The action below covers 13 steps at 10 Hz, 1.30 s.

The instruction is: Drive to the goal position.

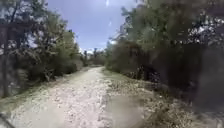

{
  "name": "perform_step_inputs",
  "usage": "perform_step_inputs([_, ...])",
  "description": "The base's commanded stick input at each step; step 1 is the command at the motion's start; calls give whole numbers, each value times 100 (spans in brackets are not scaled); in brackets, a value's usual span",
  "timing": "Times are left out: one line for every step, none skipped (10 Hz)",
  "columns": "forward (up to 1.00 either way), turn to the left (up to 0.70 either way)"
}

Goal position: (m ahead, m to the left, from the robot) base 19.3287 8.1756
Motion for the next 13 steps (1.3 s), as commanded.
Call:
perform_step_inputs([50, 1])
perform_step_inputs([50, 1])
perform_step_inputs([50, 1])
perform_step_inputs([50, 1])
perform_step_inputs([50, 1])
perform_step_inputs([50, 1])
perform_step_inputs([50, 1])
perform_step_inputs([50, 1])
perform_step_inputs([50, 1])
perform_step_inputs([50, 1])
perform_step_inputs([50, 1])
perform_step_inputs([50, 10])
perform_step_inputs([50, 51])
